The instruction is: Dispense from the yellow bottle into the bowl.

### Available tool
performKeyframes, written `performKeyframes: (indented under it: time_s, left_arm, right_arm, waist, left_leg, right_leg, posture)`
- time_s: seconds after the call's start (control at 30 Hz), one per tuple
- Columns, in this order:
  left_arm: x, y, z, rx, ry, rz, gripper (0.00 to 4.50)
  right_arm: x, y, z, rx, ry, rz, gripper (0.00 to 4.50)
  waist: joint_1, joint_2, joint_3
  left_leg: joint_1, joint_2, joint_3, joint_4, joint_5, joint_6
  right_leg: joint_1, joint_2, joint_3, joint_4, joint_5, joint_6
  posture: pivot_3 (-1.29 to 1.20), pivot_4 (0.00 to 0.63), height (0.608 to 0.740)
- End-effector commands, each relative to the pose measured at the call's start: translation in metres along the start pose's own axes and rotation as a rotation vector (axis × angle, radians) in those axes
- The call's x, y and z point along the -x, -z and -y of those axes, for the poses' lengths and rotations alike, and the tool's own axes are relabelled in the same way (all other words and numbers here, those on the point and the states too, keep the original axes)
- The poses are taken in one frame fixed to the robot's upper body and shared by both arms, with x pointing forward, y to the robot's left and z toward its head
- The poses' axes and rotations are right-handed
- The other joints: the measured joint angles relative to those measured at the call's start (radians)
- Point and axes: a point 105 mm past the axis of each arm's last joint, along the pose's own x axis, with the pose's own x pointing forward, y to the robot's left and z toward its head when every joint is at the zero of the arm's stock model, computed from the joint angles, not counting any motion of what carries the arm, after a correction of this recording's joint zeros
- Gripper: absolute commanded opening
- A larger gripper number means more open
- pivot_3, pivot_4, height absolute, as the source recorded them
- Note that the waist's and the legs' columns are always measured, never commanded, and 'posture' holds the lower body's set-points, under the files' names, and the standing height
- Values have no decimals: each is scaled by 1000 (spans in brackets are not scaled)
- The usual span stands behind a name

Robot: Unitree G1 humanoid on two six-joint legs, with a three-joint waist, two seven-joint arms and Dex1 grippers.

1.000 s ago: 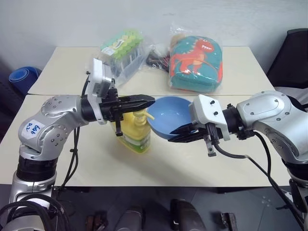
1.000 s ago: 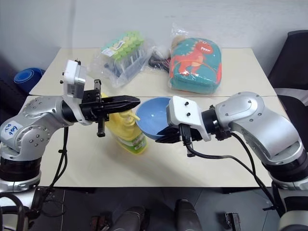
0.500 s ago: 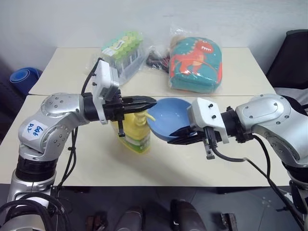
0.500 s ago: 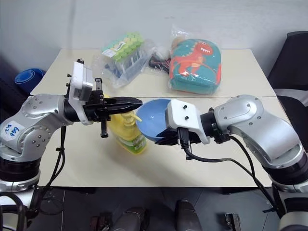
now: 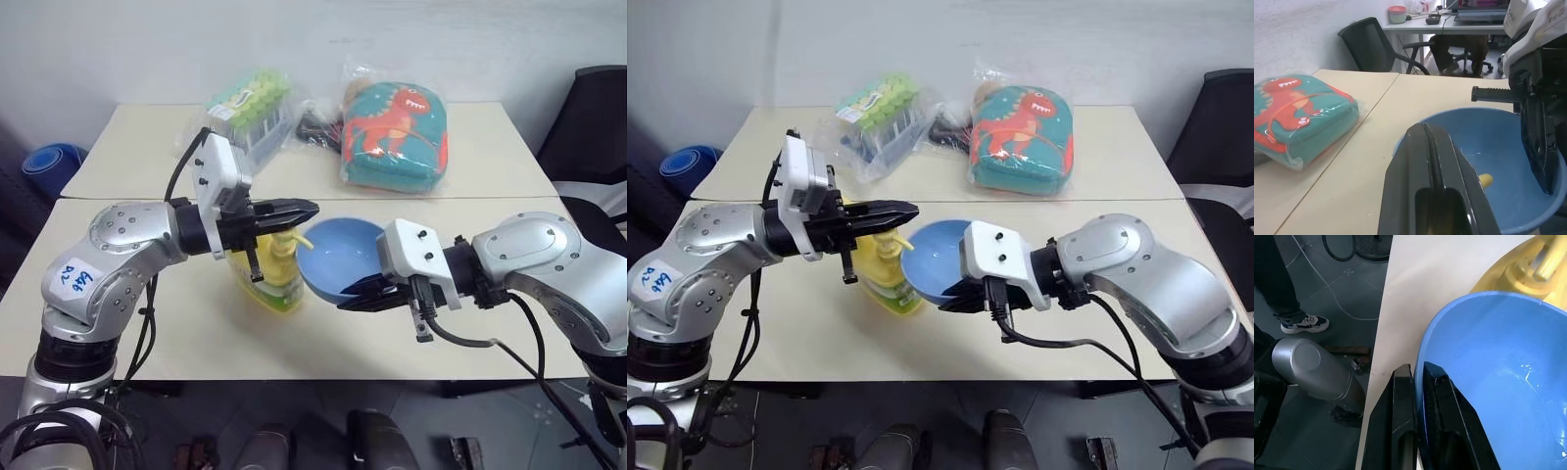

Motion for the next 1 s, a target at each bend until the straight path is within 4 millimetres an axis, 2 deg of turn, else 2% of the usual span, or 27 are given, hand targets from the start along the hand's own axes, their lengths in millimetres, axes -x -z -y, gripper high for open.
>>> performKeyframes:
  time_s: [0.03, 0.23, 0.33, 0.4, 0.53, 0.63, 0.73, 0.8, 0.9, 0.97, 1.0]
  left_arm:
    - [0, 63, 11, 223, 13, -191, 22]
    - [2, 72, 8, 239, -13, -199, 22]
    - [0, 66, 6, 230, -22, -144, 22]
    - [-1, 56, 1, 207, -31, -81, 22]
    - [8, 15, -13, 153, -49, 105, 22]
    - [28, -16, -20, 100, -49, 207, 22]
    - [52, -28, -24, 59, -67, 234, 22]
    - [66, -25, -24, 41, -91, 208, 22]
    - [93, -5, -26, 39, -174, 126, 22]
    - [104, 8, -24, 41, -207, 77, 22]
    - [111, 17, -21, 46, -228, 49, 22]
  right_arm:
    - [1, -12, -4, 59, -1, 36, 0]
    - [6, -11, 4, 54, 15, 33, 0]
    - [8, -9, 6, 52, 25, 23, 0]
    - [10, -7, 9, 52, 38, 21, 0]
    - [23, 10, 23, 48, 118, 12, 0]
    - [43, 41, 39, 73, 231, -32, 0]
    - [60, 77, 48, 38, 314, -42, 0]
    - [68, 106, 47, 0, 324, -71, 0]
    - [75, 148, 47, -70, 353, -86, 0]
    - [78, 163, 49, -88, 374, -80, 0]
    - [79, 176, 49, -121, 383, -97, 0]
  waist:
    - [0, 2, -2]
    - [1, 6, -9]
    - [2, 8, -10]
    - [3, 8, -10]
    - [7, 7, -10]
    - [9, 3, -6]
    - [6, -1, -2]
    - [4, -1, -2]
    - [-9, 0, -1]
    - [-19, 0, 1]
    - [-19, 0, 3]
  left_leg:
    - [1, 0, 0, 0, 0, 0]
    - [2, 0, -1, 0, -1, 1]
    - [3, 0, -1, -1, -1, 1]
    - [3, 0, -1, -1, -1, 1]
    - [1, 0, -1, 0, -1, 1]
    - [-1, 0, -2, 1, -1, 1]
    - [-4, -1, -2, 0, -1, 2]
    - [-9, -1, -1, 0, -1, 2]
    - [-12, -1, -1, 0, -1, 2]
    - [-13, -1, -1, 1, -1, 2]
    - [-13, -1, -1, 1, -1, 2]
  right_leg:
    - [1, 0, 0, -1, 0, 0]
    - [3, 0, 0, -2, 0, 0]
    - [4, 0, -1, -2, 0, 0]
    - [4, 0, -1, -3, 0, 0]
    - [3, 0, -1, -3, 0, 0]
    - [3, 0, -2, -4, 0, 0]
    - [0, 0, -2, -4, 0, 0]
    - [-6, 0, -2, -4, 0, 0]
    - [-11, 0, -1, -1, 0, 0]
    - [-12, 0, -1, -2, 0, 0]
    - [-12, 0, -1, -1, 0, 0]
  posture:
    - [0, 150, 740]
    - [0, 150, 740]
    - [0, 150, 740]
    - [0, 150, 740]
    - [0, 150, 740]
    - [0, 150, 740]
    - [0, 150, 740]
    - [0, 150, 740]
    - [0, 150, 740]
    - [0, 150, 740]
    - [0, 150, 740]
